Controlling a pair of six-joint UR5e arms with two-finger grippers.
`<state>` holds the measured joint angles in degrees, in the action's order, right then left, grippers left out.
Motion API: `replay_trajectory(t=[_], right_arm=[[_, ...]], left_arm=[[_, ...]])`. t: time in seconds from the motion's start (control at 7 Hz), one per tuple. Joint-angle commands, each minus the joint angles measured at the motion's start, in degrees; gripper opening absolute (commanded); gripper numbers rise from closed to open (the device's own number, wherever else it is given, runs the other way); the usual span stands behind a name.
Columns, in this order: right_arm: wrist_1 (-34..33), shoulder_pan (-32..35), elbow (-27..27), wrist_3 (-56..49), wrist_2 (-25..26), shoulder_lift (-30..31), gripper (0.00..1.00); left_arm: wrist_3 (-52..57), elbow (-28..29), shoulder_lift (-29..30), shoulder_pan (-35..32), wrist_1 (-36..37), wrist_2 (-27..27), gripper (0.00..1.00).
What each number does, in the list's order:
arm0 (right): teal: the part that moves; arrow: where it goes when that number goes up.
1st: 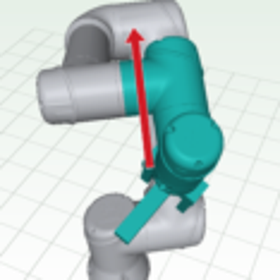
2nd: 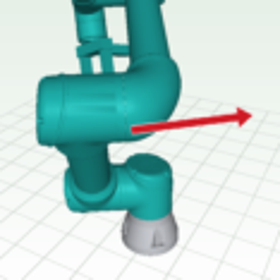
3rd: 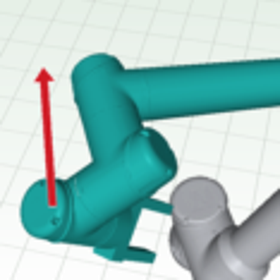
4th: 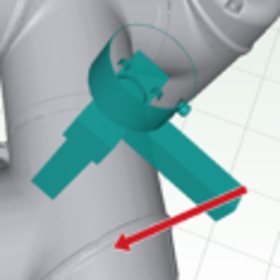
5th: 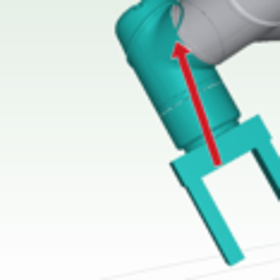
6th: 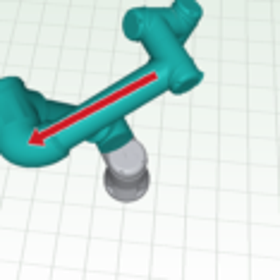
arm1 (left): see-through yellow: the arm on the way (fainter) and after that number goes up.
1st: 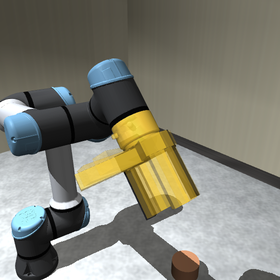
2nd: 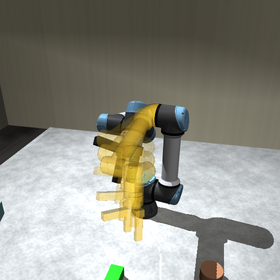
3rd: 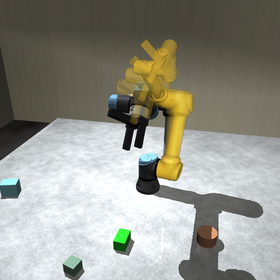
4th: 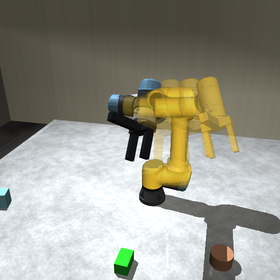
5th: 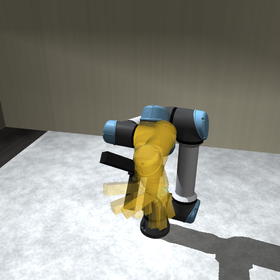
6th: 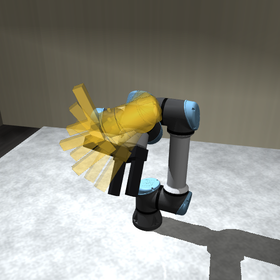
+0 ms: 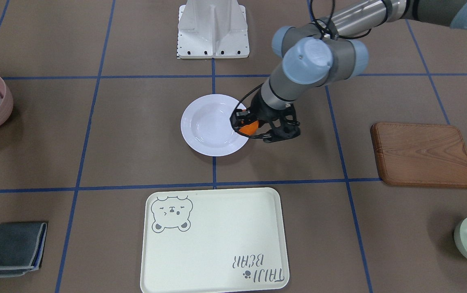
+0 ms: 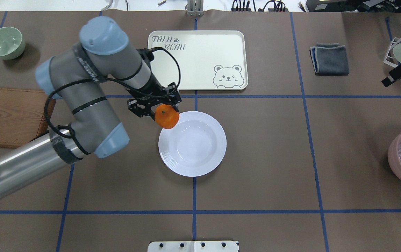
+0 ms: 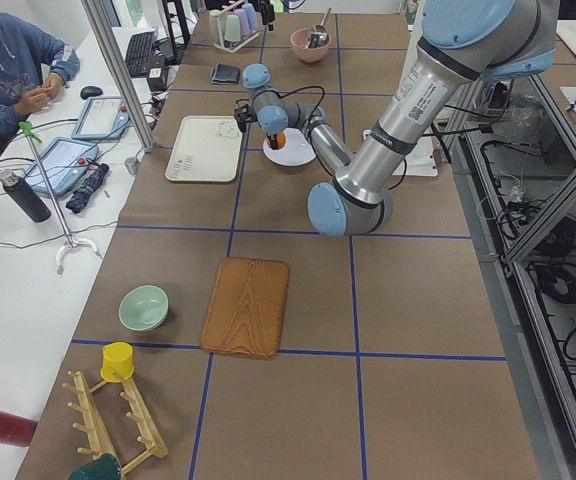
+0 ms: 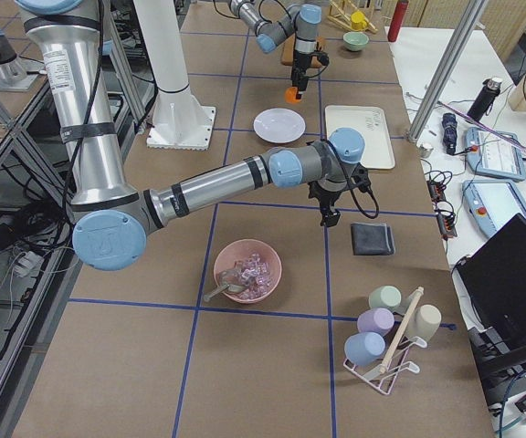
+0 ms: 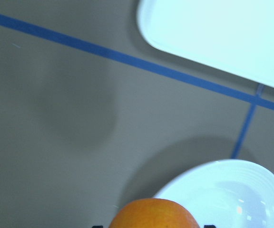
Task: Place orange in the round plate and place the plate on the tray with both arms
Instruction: 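Carry the orange with the left gripper over the white plate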
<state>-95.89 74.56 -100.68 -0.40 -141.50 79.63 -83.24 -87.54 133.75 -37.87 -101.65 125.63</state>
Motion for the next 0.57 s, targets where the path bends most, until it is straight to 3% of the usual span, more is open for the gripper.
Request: replay_trajectory(t=[0.0, 0.43], right_arm=[[0.0, -0.2, 0.0, 0.4, 0.0, -0.4, 1.00], [0.0, -0.7, 0.1, 0.8, 0.1, -0.3, 1.00]], left_arm=[[-1.8, 2.6, 3.0, 8.1, 0.8, -11.0, 0.00], [-2.7, 5.5, 3.4, 10.1, 0.1, -12.0, 0.00]])
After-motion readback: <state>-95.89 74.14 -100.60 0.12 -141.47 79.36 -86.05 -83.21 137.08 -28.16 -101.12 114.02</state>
